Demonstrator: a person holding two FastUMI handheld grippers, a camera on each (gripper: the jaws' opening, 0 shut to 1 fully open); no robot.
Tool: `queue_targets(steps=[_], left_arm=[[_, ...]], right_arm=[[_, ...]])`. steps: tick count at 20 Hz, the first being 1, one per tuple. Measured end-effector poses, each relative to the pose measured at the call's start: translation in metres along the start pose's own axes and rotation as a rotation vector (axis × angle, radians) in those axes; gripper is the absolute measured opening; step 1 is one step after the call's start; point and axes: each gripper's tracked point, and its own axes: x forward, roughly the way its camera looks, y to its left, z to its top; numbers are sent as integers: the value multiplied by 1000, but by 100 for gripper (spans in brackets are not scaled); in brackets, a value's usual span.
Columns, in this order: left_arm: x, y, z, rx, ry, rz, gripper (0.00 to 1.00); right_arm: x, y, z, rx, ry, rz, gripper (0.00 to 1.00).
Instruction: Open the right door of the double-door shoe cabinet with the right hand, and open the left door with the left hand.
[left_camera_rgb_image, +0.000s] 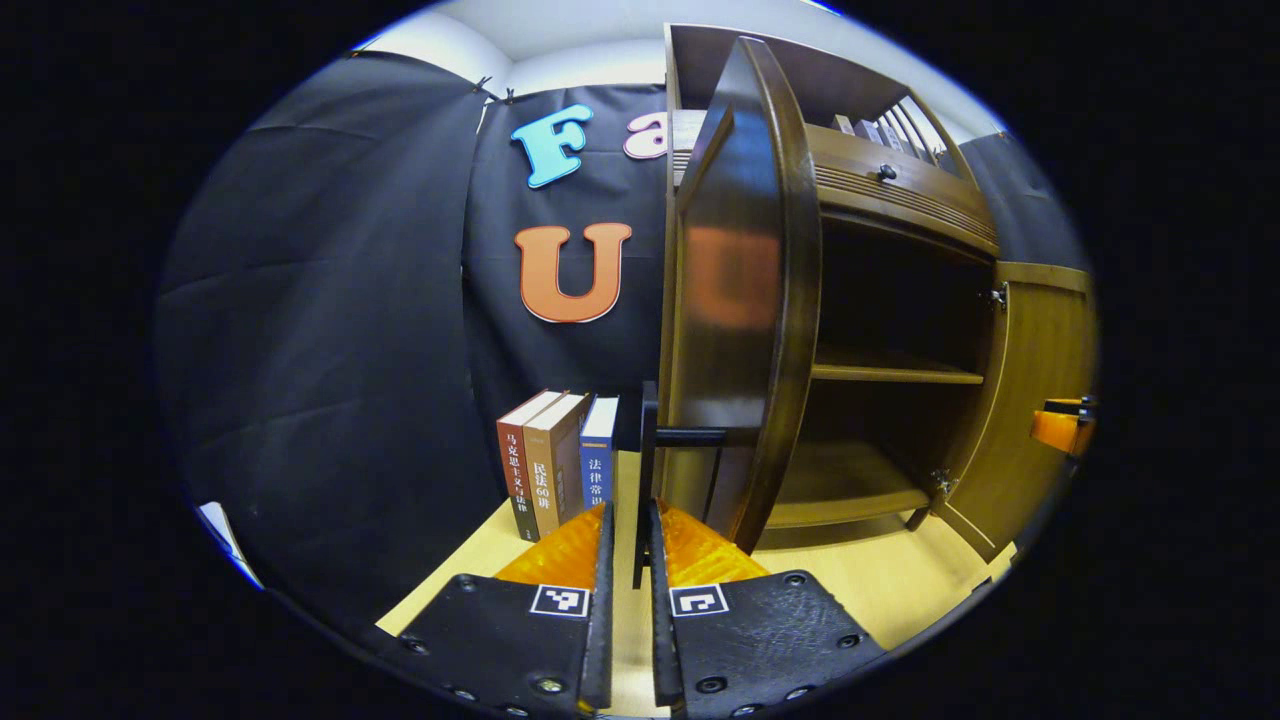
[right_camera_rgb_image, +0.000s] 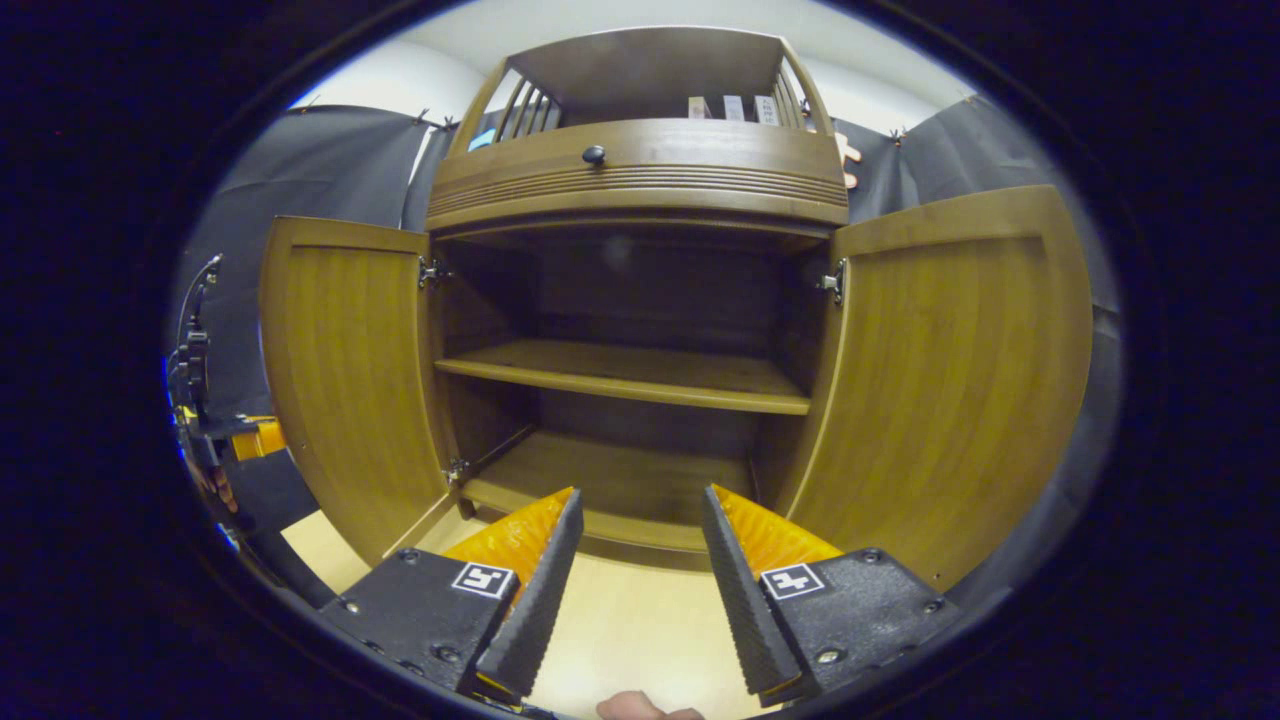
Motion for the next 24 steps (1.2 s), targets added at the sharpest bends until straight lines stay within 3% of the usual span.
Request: queue_targets(steps=[3, 5, 6, 10, 11, 12, 15, 17, 18, 19, 20, 22, 23, 24], left_arm=[[-8, 13, -1, 13, 8, 45, 15], [-14, 30, -1, 28, 7, 118, 8], [-18, 34, 1, 30, 3, 138, 7], [-32, 19, 13, -35, -28, 118, 4], [-35, 11, 16, -44, -34, 107, 15], [-36, 7, 19, -36, -42, 98, 33], [-42, -29, 41, 10, -90, 39, 55], [-40, -58, 50, 23, -99, -18, 54], [-41, -69, 58, 27, -113, -39, 70], [-43, -82, 64, 26, -124, -64, 72], [-45, -94, 71, 24, -141, -87, 67], [-45, -118, 86, 10, -164, -139, 94], [-46, -125, 93, 4, -176, -155, 76], [-46, -132, 97, -4, -187, -167, 86]], right_arm=[[4, 0, 0, -1, 3, -6, 77], [3, 1, 1, -3, -3, -7, 80], [1, 2, 2, -4, -6, -8, 77], [-8, 3, 6, -3, -28, -15, 77], [-12, 3, 7, 1, -35, -16, 77], [-15, 1, 11, 9, -44, -21, 77], [-28, -6, 21, 23, -84, -43, 77], [-36, -16, 37, 31, -117, -58, 80], [-40, -21, 46, 39, -134, -59, 80], [-43, -22, 52, 45, -144, -57, 81], [-47, -26, 58, 51, -154, -59, 81], [-56, -36, 70, 60, -179, -72, 91], [-60, -42, 76, 63, -192, -83, 92], [-65, -46, 80, 65, -200, -93, 92]])
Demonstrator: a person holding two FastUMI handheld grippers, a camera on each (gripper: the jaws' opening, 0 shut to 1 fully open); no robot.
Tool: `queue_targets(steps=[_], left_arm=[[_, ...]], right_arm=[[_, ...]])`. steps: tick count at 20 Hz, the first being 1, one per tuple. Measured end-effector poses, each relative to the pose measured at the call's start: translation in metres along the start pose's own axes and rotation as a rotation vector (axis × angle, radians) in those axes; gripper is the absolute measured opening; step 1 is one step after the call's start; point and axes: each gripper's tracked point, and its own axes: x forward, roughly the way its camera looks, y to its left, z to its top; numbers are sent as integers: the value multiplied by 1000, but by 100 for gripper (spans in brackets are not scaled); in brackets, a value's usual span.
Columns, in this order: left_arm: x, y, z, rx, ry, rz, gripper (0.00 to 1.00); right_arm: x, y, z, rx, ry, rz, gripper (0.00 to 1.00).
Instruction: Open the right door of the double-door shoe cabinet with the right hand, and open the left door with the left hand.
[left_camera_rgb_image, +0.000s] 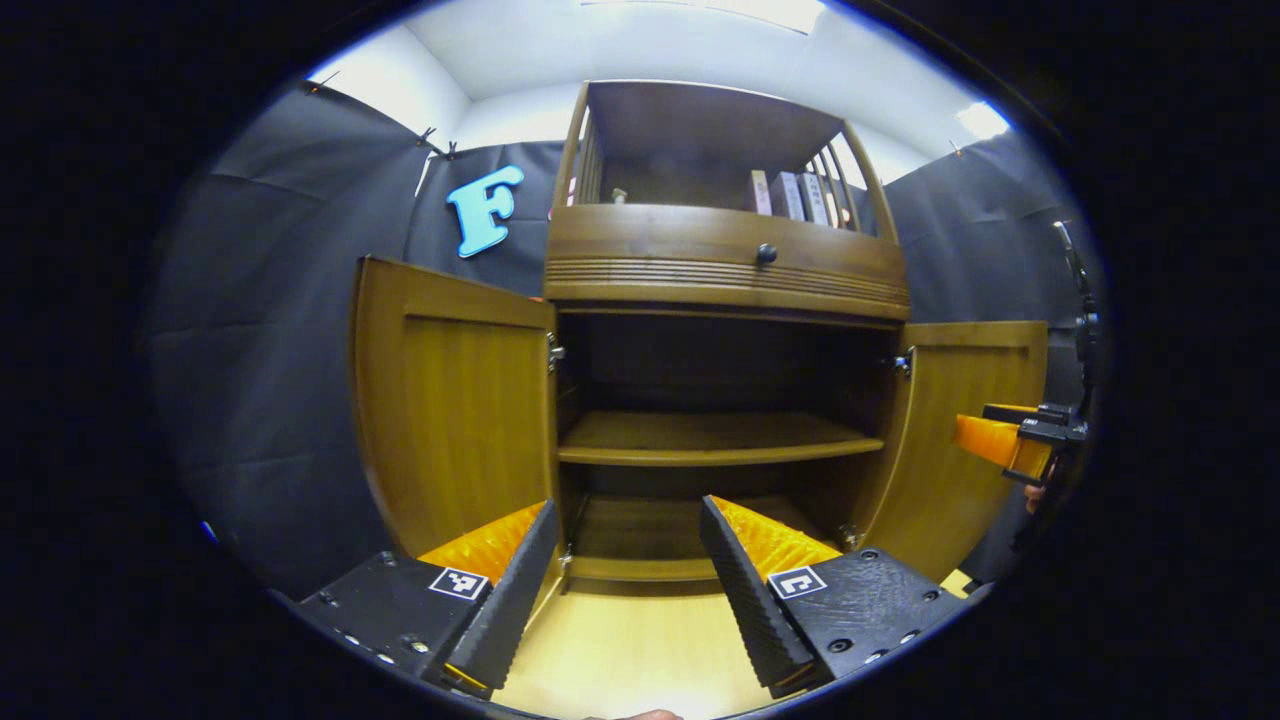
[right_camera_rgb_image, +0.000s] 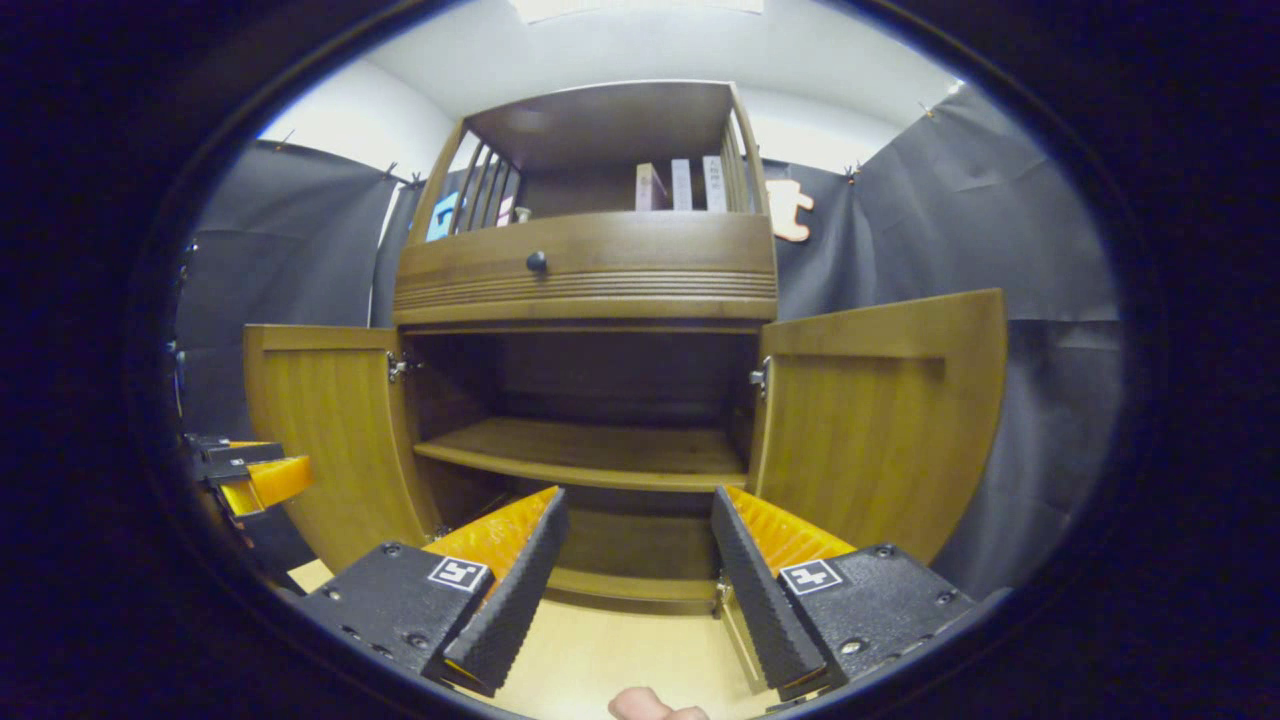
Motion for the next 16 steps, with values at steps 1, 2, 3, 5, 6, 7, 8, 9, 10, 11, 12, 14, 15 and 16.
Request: queue_targets(steps=[1, 2, 3, 5, 6, 7, 8, 9, 10, 11, 12, 14, 15, 16], left_arm=[[-1, -6, 6, -6, -14, -8, 89], [0, -12, 11, -11, -24, -19, 82], [2, -19, 13, -19, -20, -37, 84], [-1, -31, 20, -25, -28, -58, 96], [-2, -32, 23, -19, -30, -56, 98], [0, -32, 27, -6, -34, -48, 100], [-1, -31, 30, 6, -40, -38, 100], [-3, -31, 34, 16, -48, -29, 100], [-3, -32, 36, 20, -49, -23, 100], [-2, -34, 35, 18, -33, -20, 85], [-3, -35, 36, 14, -29, -21, 85], [-4, -33, 45, 15, -45, -4, 95], [-6, -30, 49, 16, -56, 9, 90], [-7, -28, 54, 16, -68, 18, 85]], right_arm=[[-1, -4, 6, -1, -9, -8, 92], [-4, -7, 10, -1, -20, -9, 92], [-5, -9, 12, -5, -24, -9, 96], [-8, -17, 13, -21, -21, -27, 93], [-10, -20, 16, -24, -28, -31, 96], [-12, -21, 20, -24, -39, -37, 93], [-15, -23, 24, -27, -47, -43, 93], [-18, -25, 26, -29, -57, -47, 93], [-20, -27, 30, -32, -68, -51, 93], [-21, -29, 32, -35, -73, -56, 96], [-22, -31, 34, -36, -78, -60, 93], [-23, -36, 38, -32, -85, -64, 96], [-24, -38, 39, -30, -87, -68, 93], [-25, -41, 41, -28, -87, -70, 93]])
